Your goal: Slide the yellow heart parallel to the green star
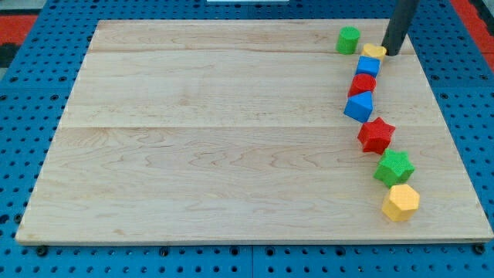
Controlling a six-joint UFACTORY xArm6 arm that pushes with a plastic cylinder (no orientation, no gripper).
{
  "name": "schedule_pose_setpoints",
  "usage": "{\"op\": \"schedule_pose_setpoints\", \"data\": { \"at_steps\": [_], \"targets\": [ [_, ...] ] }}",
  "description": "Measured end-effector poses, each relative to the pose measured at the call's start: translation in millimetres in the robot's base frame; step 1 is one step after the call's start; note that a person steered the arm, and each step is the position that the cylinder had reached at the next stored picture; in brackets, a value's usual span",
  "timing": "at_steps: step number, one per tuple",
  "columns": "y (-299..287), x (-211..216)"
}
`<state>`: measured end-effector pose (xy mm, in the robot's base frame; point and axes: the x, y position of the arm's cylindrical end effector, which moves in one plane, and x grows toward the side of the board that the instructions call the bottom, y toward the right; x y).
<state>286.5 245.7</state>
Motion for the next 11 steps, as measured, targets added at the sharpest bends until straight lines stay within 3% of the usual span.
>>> {"op": "schedule_pose_setpoints", "data": {
  "at_steps": [1, 2, 5, 7, 8, 10, 11],
  "targets": [
    [10, 17],
    [-16, 17],
    [-106, -24],
    [-232, -44],
    [-260, -41],
    [-216, 75],
    [-180, 107]
  ]
}}
